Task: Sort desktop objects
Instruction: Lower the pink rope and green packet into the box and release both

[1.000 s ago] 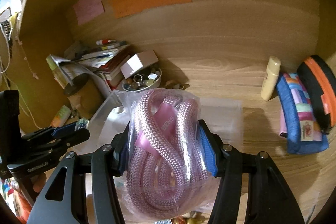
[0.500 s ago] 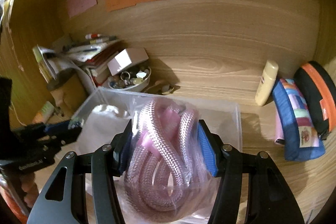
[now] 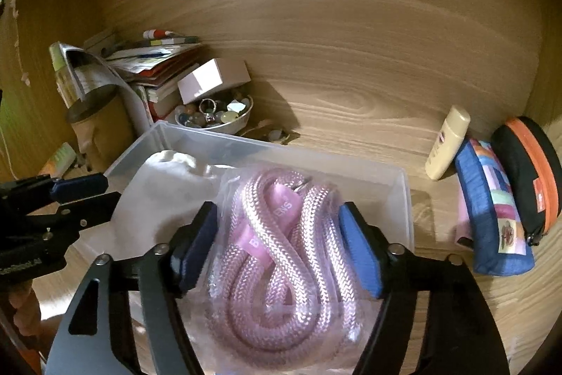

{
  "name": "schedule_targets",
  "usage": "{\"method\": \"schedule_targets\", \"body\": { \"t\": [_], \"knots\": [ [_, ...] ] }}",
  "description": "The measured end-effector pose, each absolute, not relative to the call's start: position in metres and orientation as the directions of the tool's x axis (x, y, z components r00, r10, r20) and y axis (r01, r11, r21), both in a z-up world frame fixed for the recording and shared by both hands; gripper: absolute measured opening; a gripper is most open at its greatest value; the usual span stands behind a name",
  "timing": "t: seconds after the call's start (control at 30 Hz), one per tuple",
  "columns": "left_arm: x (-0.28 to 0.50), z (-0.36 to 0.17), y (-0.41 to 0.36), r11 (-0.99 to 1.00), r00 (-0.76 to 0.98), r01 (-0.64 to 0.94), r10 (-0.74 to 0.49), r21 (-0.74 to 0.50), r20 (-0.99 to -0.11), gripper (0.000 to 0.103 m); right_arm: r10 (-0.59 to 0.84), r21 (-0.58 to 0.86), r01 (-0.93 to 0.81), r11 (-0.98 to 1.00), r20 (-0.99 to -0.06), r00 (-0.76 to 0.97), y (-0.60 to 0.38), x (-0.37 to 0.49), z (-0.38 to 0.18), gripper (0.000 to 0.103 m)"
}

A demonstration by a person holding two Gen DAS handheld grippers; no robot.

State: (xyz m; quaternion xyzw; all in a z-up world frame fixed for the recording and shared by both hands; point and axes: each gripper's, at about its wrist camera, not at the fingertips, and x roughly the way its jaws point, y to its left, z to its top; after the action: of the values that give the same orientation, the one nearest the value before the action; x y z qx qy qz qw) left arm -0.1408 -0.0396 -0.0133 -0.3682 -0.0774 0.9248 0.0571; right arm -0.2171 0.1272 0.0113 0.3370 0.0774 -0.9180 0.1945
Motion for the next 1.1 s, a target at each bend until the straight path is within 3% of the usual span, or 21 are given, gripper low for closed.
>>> {"method": "schedule_targets", "body": {
  "t": [0.07,0.27,0.4,0.47,0.63,1.1],
  "knots": [
    [-0.139,-0.011,-0.039,-0.982,-0.727,-0.051,0.160,-0.181,-0.668,0.052,-0.304,-0.024,0.414,-0.910,-0.639,-0.707,0.126,-0.214,0.014,0.080],
    [-0.131,-0.002,-0.039,-0.984,-0.745,-0.047,0.149,-0.171,-0.650,0.067,-0.305,-0.047,0.418,-0.907,-0.611,-0.731,0.125,-0.205,0.023,0.083],
    [-0.123,0.004,-0.039,-0.983,-0.754,-0.054,0.155,-0.176,-0.638,0.070,-0.294,-0.065,0.411,-0.910,-0.599,-0.745,0.124,-0.199,0.030,0.085],
    [-0.117,0.007,-0.038,-0.985,-0.761,-0.051,0.146,-0.166,-0.632,0.076,-0.286,-0.072,0.406,-0.911,-0.597,-0.750,0.123,-0.196,0.032,0.090],
    [-0.104,0.009,-0.034,-0.988,-0.767,-0.046,0.128,-0.146,-0.629,0.077,-0.279,-0.072,0.392,-0.917,-0.586,-0.761,0.125,-0.184,0.037,0.095],
    [-0.070,-0.008,-0.036,-0.986,-0.733,-0.016,0.124,-0.166,-0.669,0.077,-0.236,-0.102,0.353,-0.930,-0.572,-0.785,0.143,-0.139,0.042,0.096]
  ]
}}
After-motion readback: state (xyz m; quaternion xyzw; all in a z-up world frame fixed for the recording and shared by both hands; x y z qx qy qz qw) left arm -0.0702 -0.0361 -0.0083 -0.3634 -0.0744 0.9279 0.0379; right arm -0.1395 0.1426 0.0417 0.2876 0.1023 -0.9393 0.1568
